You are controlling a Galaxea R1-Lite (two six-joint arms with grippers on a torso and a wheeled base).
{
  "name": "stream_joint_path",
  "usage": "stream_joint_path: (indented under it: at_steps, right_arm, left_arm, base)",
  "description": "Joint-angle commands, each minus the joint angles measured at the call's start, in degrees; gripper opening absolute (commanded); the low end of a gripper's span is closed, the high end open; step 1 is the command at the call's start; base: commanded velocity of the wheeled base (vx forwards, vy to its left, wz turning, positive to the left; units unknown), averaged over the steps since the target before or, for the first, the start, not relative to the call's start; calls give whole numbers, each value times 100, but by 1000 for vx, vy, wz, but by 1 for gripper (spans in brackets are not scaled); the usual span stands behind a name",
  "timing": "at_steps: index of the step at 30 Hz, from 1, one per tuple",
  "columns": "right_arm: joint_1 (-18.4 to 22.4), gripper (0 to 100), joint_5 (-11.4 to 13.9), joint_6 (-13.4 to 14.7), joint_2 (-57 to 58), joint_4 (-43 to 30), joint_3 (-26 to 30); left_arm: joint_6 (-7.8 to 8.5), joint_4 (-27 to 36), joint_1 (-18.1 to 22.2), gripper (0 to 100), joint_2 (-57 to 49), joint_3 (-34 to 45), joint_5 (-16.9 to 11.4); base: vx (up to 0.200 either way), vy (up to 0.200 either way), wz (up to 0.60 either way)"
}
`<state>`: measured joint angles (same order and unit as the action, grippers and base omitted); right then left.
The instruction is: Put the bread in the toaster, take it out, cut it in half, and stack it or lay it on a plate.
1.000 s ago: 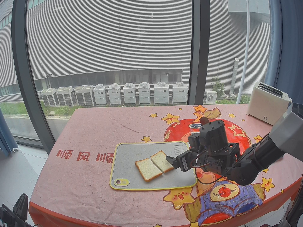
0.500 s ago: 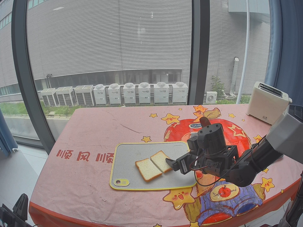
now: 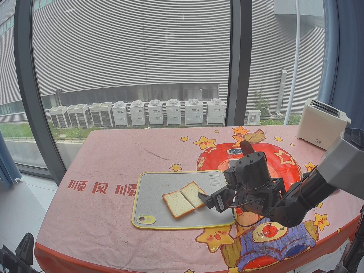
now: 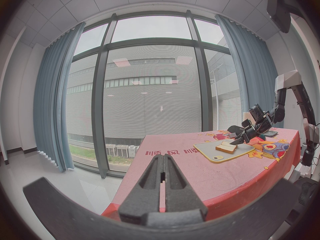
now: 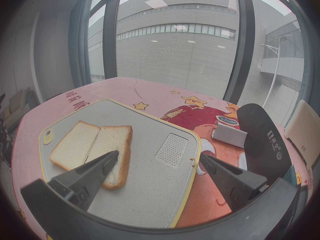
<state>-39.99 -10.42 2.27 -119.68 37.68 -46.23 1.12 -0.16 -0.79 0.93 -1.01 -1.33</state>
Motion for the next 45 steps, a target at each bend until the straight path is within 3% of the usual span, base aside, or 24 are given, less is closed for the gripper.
stream_joint_path:
  at_steps: [1,7,8,34,45]
  right_arm:
    - [-9,100,5,-7,-21,-24,35]
    - [-9,100,5,-7,-21,-24,44]
    - [-9,0,5,-7,-21,-24,44]
    - [-62,0,-48,-7,-109,29,88]
    - [-71,0,-48,-7,419,55,96]
  left_arm:
    - [2,-2,0,0,-93,101,1]
    - [2,-2,0,0,-93,101,1]
    - [2,-2,0,0,-93,101,1]
    - [2,-2,0,0,-93,101,1]
    - [2,-2,9,0,-93,101,1]
  base:
    - [0,0,0]
    - [0,0,0]
    - [0,0,0]
    - [0,0,0]
    - [0,0,0]
